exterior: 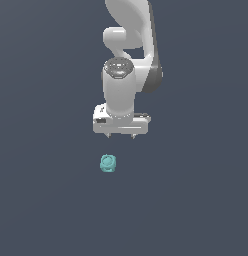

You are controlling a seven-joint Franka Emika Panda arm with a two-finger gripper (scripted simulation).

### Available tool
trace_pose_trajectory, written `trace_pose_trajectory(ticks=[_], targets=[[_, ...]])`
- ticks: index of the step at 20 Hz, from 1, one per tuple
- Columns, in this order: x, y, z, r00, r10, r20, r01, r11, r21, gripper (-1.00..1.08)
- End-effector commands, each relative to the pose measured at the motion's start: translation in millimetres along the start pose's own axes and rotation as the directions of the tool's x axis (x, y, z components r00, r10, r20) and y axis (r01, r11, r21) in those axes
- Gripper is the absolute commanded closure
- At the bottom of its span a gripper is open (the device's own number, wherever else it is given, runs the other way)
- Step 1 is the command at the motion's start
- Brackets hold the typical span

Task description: Pick up the object and move it to a goal position.

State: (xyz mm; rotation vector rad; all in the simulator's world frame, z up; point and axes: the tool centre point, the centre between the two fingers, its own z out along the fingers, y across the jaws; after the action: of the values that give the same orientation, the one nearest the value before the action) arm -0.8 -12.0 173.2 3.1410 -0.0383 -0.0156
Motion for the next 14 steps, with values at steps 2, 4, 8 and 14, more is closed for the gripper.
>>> trace_pose_trajectory(ticks=[2, 4, 8, 14], targets=[[0, 0, 0, 1.000, 0.001, -0.001, -0.001, 1.000, 0.000, -0.92], [1, 1, -4, 1.000, 0.005, -0.004, -0.005, 1.000, -0.002, -0.92], [6, 6, -16, 1.000, 0.024, -0.020, -0.024, 1.000, -0.009, -0.92], [7, 7, -18, 0.999, 0.027, -0.023, -0.027, 1.000, -0.010, -0.92]])
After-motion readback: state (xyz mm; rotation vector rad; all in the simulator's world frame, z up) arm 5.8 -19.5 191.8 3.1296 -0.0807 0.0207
